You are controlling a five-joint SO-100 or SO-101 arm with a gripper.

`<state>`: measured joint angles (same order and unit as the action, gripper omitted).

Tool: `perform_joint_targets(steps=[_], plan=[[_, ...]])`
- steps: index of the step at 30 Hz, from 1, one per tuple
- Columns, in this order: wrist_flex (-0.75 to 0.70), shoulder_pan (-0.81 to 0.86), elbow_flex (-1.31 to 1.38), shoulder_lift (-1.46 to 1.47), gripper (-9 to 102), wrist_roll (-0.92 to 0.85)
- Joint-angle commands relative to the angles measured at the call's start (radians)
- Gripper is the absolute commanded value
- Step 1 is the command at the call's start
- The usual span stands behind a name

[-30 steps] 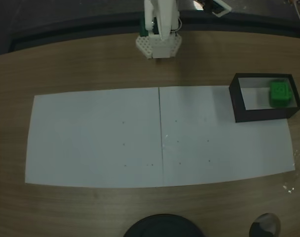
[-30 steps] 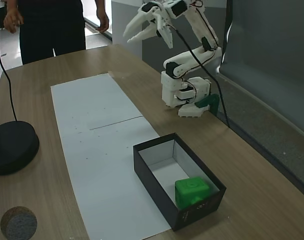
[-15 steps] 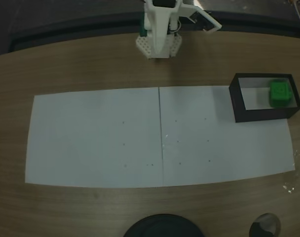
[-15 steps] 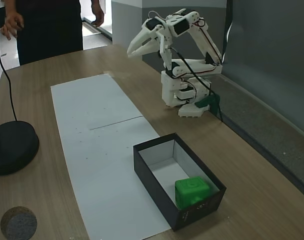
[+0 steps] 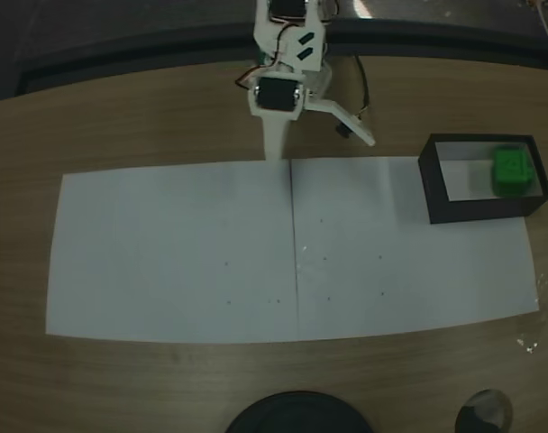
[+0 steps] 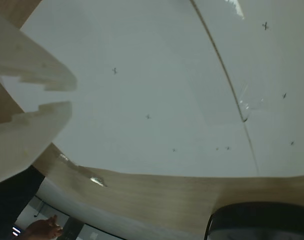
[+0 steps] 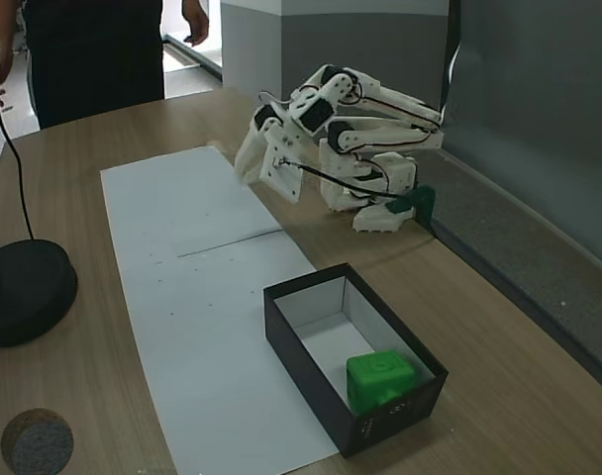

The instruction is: Grab a green square and put it in the box.

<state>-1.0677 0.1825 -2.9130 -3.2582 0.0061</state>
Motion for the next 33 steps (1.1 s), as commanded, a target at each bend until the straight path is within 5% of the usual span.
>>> perform_joint_targets(steps=[1, 13, 33], plan=[[0.020, -0.055, -0.034, -0.005, 0, 0.005], [-0.140, -0.141, -0.052, -0.003, 0, 0.173], [-0.133, -0.233, -0.052, -0.003, 0, 0.179]])
